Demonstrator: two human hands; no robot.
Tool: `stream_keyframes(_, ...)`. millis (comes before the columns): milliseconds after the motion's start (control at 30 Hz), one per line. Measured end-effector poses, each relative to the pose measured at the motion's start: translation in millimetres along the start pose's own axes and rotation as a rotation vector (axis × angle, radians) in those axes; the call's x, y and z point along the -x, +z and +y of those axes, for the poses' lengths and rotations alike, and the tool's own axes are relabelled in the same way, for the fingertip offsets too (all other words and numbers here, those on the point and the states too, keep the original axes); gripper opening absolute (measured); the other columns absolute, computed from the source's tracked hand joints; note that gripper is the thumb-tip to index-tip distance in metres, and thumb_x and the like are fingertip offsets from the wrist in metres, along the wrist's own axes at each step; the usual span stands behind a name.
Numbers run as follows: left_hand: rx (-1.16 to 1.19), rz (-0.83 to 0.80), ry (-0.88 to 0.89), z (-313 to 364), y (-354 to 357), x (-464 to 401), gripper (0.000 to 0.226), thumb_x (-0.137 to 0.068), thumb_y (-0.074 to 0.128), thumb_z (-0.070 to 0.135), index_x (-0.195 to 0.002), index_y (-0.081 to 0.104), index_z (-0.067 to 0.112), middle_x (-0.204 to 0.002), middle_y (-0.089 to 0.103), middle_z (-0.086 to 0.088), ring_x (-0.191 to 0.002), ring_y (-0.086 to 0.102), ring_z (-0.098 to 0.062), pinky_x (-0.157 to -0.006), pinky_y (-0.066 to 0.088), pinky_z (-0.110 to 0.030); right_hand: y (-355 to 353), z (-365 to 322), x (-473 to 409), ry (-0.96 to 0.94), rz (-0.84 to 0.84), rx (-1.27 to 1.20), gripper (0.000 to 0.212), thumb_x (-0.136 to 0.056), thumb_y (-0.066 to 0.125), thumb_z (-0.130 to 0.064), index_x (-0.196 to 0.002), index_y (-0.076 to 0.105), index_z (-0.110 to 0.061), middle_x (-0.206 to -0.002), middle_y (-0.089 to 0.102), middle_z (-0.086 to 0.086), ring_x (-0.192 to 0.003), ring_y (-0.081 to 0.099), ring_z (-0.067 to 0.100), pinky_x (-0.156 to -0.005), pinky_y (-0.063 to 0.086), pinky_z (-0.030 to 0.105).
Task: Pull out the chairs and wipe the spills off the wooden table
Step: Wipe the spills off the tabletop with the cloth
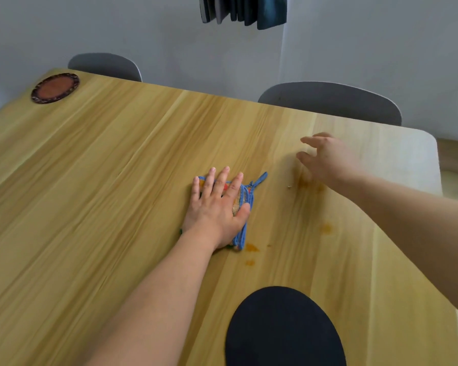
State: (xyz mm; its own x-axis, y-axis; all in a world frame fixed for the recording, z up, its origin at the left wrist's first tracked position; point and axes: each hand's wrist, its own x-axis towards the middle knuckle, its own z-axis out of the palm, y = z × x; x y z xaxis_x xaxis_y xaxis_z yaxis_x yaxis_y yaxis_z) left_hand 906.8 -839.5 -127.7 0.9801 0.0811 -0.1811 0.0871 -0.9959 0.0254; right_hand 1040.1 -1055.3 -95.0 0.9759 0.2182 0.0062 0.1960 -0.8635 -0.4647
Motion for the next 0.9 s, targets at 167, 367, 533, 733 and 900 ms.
stream_keyframes(167, 0.009, 0.025, -0.022, 6.5, -2.4, -33.1, 0.068, -0.096, 0.017, 0.059, -0.154, -0.011, 0.038, -0.164, -0.018, 0.006, -0.149, -0.023, -0.017, -0.119, -0.016, -0.048, 3.0, 21.6, -29.0, -0.05, 0.016, 0.038, 0.045, -0.097, 0.052, -0.04, -0.139, 0.052, -0.023, -0.142, 0.048, 0.002, -0.125, 0.05, 0.027, -0.105, 0.043, 0.041)
stream_keyframes(367, -0.003, 0.031, -0.016, 13.1, -8.4, -67.7, 0.067, -0.097, 0.016, 0.058, -0.154, -0.012, 0.038, -0.164, -0.017, 0.007, -0.149, -0.023, -0.017, -0.119, -0.015, -0.047, 5.5, 37.5, -57.7, -0.058, 0.007, -0.009, 0.047, -0.094, 0.052, -0.048, -0.136, 0.056, -0.027, -0.145, 0.045, -0.002, -0.129, 0.047, 0.024, -0.109, 0.038, 0.041)
stream_keyframes(533, 0.003, 0.036, -0.005, 15.8, -11.9, -90.1, 0.066, -0.097, 0.016, 0.057, -0.155, -0.011, 0.038, -0.164, -0.017, 0.007, -0.149, -0.024, -0.016, -0.119, -0.015, -0.048, -1.2, 50.5, -71.0, -0.138, 0.008, 0.136, 0.048, -0.092, 0.051, -0.053, -0.129, 0.061, -0.024, -0.141, 0.049, -0.001, -0.128, 0.047, 0.023, -0.105, 0.038, 0.039)
stream_keyframes(733, -0.002, 0.036, 0.006, 21.6, -16.7, -119.4, 0.066, -0.098, 0.017, 0.058, -0.155, -0.009, 0.038, -0.164, -0.016, 0.007, -0.149, -0.023, -0.016, -0.12, -0.015, -0.048, -3.2, 65.8, -79.6, -0.197, 0.003, 0.239, 0.06, -0.087, 0.046, -0.067, -0.129, 0.059, -0.026, -0.138, 0.05, -0.002, -0.128, 0.044, 0.023, -0.105, 0.038, 0.039)
stream_keyframes(900, 0.005, 0.036, 0.017, 27.0, -22.1, -146.5, 0.065, -0.098, 0.017, 0.057, -0.155, -0.008, 0.038, -0.165, -0.016, 0.008, -0.149, -0.022, -0.016, -0.12, -0.014, -0.048, 4.4, 72.6, -76.9, -0.194, 0.061, 0.183, 0.061, -0.086, 0.047, -0.067, -0.131, 0.058, -0.027, -0.135, 0.051, -0.003, -0.127, 0.044, 0.023, -0.108, 0.034, 0.038)
